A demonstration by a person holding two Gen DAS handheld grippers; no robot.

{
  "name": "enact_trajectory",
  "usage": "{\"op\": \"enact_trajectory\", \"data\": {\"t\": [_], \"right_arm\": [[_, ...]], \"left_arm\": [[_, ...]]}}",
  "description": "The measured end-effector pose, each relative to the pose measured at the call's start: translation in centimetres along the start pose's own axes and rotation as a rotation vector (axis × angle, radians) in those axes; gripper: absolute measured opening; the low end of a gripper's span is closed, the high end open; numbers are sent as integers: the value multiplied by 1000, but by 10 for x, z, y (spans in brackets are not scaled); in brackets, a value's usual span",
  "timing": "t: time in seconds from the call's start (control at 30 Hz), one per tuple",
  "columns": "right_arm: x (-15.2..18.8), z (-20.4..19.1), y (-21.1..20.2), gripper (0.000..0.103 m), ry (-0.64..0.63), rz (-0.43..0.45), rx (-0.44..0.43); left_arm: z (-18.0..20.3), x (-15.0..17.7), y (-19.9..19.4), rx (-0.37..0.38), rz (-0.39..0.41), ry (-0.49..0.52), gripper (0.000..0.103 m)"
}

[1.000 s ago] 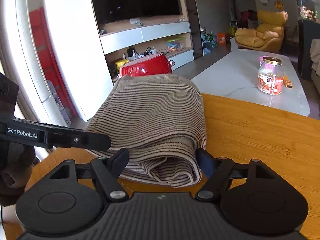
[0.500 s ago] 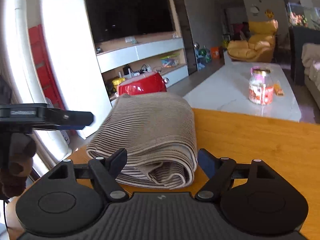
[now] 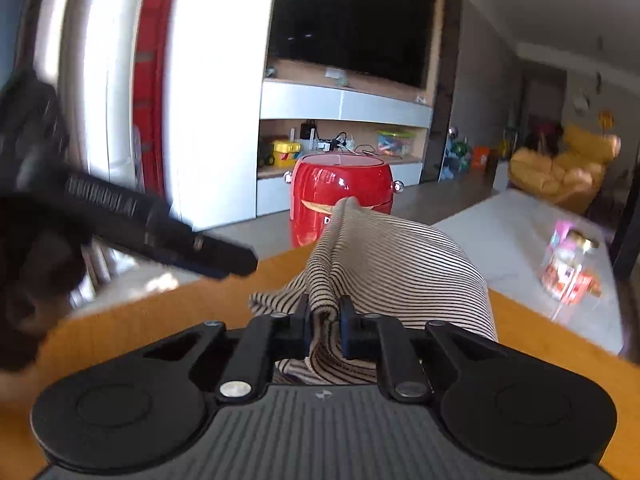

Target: Fold clothes

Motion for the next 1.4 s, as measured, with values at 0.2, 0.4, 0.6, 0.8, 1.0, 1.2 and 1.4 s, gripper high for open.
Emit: {"op": "enact_trajectory", "data": {"t": [0.2, 0.4, 0.6, 0.8, 1.0, 1.2, 1.4], "right_arm": [[-44, 12, 0, 11, 386, -87, -265], [13, 14, 62, 12, 416, -304, -221], [27, -2, 56, 11, 272, -240, -194], [33, -37, 48, 11, -55, -164, -51], [29, -46, 13, 44, -230, -112, -15], [7, 33, -27, 83, 120, -95, -4], [35, 105, 12, 84, 480, -162, -15]], "left_arm": [[24, 14, 33, 119, -33, 84, 41], [38, 23, 28, 110, -52, 194, 57], [19, 2, 0, 100, -4, 132, 83], [3, -26, -12, 90, 42, 66, 83], [7, -17, 64, -10, -146, 198, 62], [-2, -8, 67, 2, -141, 210, 66], [-3, -5, 66, 0, -141, 207, 70]]}}
Point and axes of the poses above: each gripper's, at about its wrist camera, not at the fingertips, and y roughly the way its jaws point, z to its right, x to its underside, the point moved 8 cm from there along y, roughly the way its jaws point, and after that the axes turned 11 degrees about y, right-handed, at the moved point
